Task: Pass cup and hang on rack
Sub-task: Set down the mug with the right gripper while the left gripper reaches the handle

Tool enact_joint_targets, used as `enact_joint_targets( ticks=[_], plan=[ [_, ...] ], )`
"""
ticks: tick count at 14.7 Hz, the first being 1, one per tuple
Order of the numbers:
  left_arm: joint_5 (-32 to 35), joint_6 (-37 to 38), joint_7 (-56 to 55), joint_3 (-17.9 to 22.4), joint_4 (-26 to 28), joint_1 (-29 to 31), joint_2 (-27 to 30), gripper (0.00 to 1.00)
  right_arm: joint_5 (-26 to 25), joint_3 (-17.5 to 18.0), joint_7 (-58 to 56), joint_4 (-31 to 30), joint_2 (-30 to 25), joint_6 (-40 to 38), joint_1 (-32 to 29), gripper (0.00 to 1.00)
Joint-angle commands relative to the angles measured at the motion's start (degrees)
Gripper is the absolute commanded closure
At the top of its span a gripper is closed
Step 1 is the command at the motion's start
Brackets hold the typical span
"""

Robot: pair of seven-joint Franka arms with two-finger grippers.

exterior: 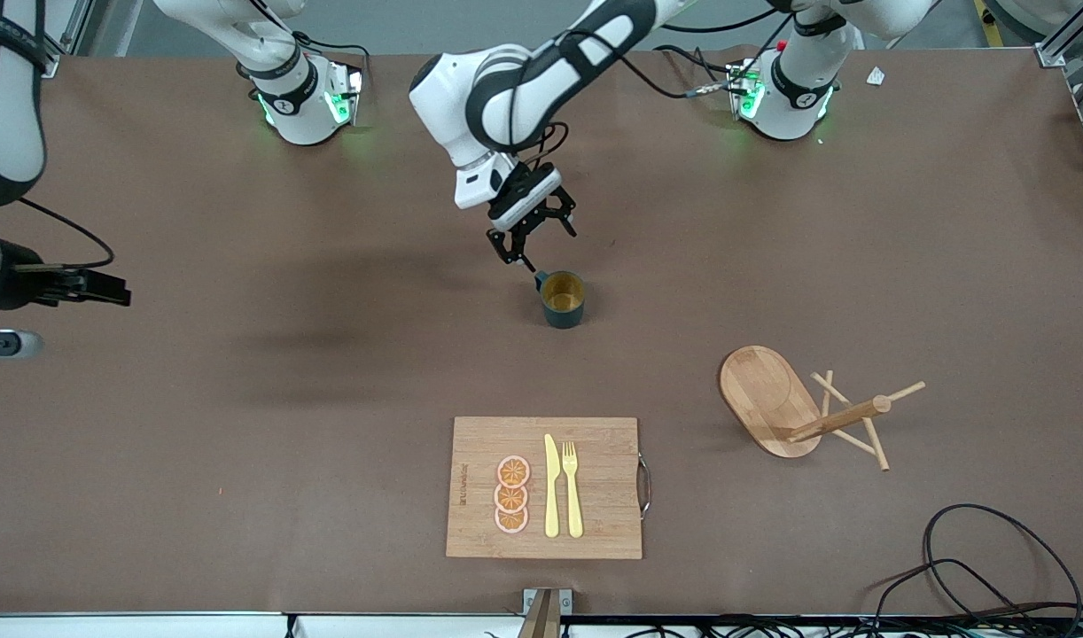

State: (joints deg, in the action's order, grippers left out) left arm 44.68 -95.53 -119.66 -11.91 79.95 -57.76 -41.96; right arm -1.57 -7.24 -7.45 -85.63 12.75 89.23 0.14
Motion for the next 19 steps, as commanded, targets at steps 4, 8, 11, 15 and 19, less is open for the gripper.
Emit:
enact_joint_targets(
  ticks=[4,8,11,15,19],
  plan=[
    [1.3,1.4,-4.9,7.1,-9.4,-7.0,-12.1,0.00,-0.8,1.5,-1.3,3.7,-0.6,-2.3,-2.6,0.00],
    [1.3,-1.1,-7.0,8.4,-10.5,-7.5,-14.7,0.00,-0.3,1.6,-1.0,3.8,-0.4,-2.2,-2.0,0.00],
    [1.6,-4.0,-8.9,12.1,-10.6,-10.3,-17.2,0.00,-0.3,1.8,-1.1,3.2,-0.4,-3.0,-1.6,0.00],
    [1.6,-5.1,-9.4,13.6,-10.6,-11.3,-18.1,0.01,0.2,2.0,2.4,3.3,-2.0,-4.4,-1.5,0.00],
    [1.6,-5.1,-9.5,13.3,-10.6,-11.3,-18.1,0.16,0.2,2.0,6.2,2.8,-4.4,-6.4,0.1,0.00]
  ],
)
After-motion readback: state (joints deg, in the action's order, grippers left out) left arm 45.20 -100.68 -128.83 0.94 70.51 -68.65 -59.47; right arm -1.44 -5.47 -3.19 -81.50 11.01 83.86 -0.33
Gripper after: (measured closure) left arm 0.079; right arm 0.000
